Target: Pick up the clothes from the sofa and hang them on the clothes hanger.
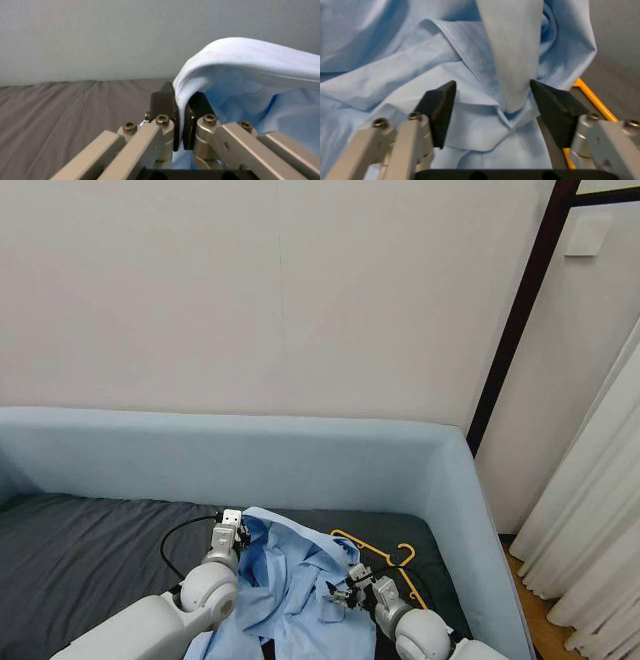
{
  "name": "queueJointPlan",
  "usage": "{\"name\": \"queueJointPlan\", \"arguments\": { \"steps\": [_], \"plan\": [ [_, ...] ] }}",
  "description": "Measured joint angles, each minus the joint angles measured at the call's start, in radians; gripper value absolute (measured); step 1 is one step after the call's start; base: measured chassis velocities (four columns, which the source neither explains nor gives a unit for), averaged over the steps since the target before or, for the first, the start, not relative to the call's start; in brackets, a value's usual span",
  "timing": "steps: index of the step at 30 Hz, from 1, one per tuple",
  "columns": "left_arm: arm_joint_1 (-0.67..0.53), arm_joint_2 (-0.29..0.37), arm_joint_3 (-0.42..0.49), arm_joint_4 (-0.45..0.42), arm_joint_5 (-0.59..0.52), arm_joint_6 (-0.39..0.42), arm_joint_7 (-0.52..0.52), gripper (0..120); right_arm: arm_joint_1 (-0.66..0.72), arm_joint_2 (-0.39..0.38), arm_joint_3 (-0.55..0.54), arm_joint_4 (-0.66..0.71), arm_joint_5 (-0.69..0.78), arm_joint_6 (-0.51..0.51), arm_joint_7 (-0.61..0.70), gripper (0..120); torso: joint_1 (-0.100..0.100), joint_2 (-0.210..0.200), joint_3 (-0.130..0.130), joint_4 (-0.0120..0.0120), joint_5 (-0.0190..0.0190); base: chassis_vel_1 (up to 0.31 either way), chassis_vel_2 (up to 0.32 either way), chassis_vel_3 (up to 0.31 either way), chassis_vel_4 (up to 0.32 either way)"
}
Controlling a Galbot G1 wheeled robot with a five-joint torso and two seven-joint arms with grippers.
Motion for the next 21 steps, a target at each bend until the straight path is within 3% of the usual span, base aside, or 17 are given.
{"name": "queueJointPlan", "arguments": {
  "steps": [10,16,21],
  "plan": [
    [0.015,0.003,-0.013,-0.008,-0.001,-0.002,0.000,0,0.006,0.018,-0.001,-0.031,0.000,0.007,0.028,27,0.000,0.000,0.000,0.0002,0.0000,0.000,0.000,0.000,0.000],
    [0.027,0.008,-0.022,-0.011,0.001,-0.006,0.003,0,0.018,0.009,-0.008,-0.028,0.010,0.021,0.033,3,0.000,0.000,0.000,0.0002,0.0001,0.000,0.000,0.000,0.000],
    [0.029,0.014,-0.030,-0.009,0.016,-0.011,0.011,0,0.041,-0.024,-0.014,0.007,0.008,0.047,0.026,0,0.000,0.000,0.000,0.0000,0.0003,0.000,0.000,0.000,0.000]
  ]
}}
